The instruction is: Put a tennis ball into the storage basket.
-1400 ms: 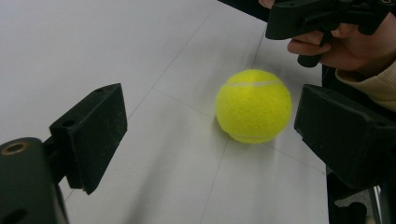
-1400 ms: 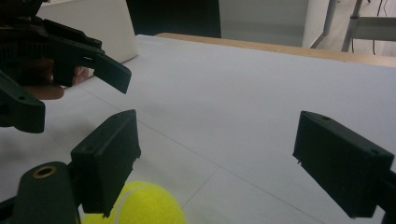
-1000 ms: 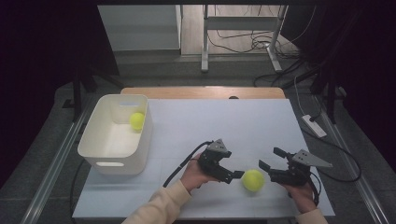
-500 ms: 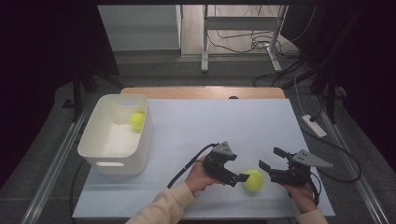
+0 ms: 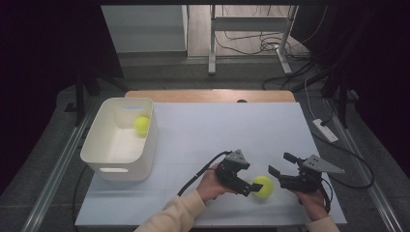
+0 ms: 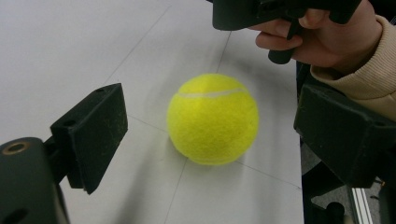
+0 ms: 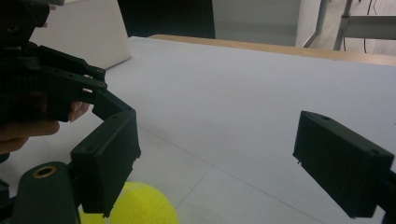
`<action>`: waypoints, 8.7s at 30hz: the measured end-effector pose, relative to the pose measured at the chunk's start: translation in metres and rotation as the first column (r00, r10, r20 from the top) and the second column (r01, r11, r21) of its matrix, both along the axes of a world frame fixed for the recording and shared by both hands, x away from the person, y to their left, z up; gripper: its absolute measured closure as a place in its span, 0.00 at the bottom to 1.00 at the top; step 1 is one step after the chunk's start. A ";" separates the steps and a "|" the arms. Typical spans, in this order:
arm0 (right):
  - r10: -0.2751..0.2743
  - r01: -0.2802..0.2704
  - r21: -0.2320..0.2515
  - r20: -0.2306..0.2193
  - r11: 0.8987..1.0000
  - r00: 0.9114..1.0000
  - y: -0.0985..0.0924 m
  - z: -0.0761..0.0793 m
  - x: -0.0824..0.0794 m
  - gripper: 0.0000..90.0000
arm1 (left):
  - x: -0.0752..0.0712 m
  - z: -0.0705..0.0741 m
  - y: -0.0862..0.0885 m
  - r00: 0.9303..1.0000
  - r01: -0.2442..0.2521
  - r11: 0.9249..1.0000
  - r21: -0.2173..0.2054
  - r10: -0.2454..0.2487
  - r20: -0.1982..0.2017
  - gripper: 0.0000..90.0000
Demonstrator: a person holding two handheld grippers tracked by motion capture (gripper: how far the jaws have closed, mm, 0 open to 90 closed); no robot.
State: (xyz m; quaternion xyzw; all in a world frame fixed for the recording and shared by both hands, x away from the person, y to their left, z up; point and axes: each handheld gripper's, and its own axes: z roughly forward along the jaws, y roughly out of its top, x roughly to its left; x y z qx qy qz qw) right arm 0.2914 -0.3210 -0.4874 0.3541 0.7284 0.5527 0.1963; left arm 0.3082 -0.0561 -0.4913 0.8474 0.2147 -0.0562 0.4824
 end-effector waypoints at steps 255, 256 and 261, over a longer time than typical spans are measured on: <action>0.022 -0.022 -0.037 -0.008 0.999 1.000 0.004 -0.004 -0.003 0.16 | -0.003 0.116 0.253 0.721 -0.604 0.750 -0.270 0.659 0.216 0.30; 0.023 -0.023 -0.037 -0.008 0.999 1.000 0.004 -0.005 -0.003 0.16 | -0.003 0.115 0.254 0.717 -0.609 0.747 -0.268 0.662 0.219 0.30; 0.022 -0.023 -0.038 -0.009 0.999 1.000 0.004 -0.005 -0.003 0.16 | -0.003 0.115 0.258 0.701 -0.626 0.734 -0.264 0.678 0.222 0.30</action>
